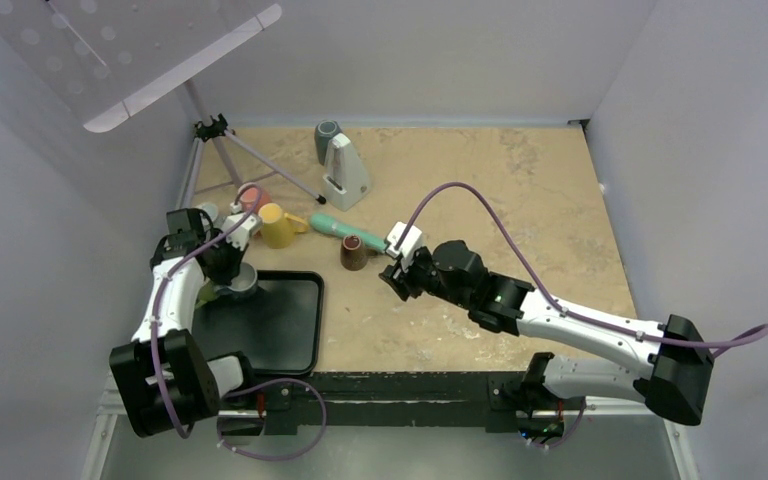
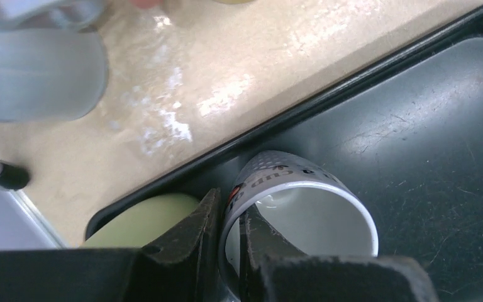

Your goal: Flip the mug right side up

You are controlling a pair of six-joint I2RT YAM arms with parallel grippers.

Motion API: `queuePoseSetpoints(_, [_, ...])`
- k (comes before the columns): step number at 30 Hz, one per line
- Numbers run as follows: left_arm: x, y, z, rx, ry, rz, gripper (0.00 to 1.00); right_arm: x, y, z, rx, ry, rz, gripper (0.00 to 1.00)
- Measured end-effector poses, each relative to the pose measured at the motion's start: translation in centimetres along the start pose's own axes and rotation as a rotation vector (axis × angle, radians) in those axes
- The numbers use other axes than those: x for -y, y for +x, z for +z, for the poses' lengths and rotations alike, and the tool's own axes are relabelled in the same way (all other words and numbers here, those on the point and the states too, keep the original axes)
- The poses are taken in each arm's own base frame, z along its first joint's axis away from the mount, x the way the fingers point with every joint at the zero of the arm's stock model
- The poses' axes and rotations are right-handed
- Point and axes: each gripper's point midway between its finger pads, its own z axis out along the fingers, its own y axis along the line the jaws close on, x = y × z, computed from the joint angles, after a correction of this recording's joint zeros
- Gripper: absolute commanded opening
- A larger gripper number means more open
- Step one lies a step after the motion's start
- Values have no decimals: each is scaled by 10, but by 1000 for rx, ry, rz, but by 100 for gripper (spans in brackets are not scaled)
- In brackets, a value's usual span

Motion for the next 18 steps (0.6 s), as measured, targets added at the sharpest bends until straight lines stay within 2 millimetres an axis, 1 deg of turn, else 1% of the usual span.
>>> queuePoseSetpoints(3, [5, 7, 14, -7, 35, 0, 0, -1, 0, 1, 6, 1, 11, 52])
queuePoseSetpoints(5, [5, 3, 18, 11, 51, 1, 13, 0, -3, 1, 18, 1, 16, 52])
queuePoseSetpoints(6, [6, 2, 19, 19, 56, 4, 20, 0, -4, 1, 21, 2, 17, 52])
queuePoseSetpoints(10, [9, -1, 18, 33, 79, 26, 44, 0, -4, 1, 21, 3, 17, 53])
queuePoseSetpoints(12, [12, -2, 15, 30, 100, 36, 54, 0, -4, 1, 21, 3, 17, 53])
queuePoseSetpoints(13, [14, -3, 13, 30, 110, 44, 57, 0, -4, 1, 21, 3, 18, 53])
queuePoseSetpoints(16, [17, -12, 0, 49, 141, 93, 62, 2, -4, 1, 20, 9, 20, 54])
queuePoseSetpoints(18, [22, -20, -14, 68, 173, 149, 66, 4, -3, 2, 20, 15, 24, 55])
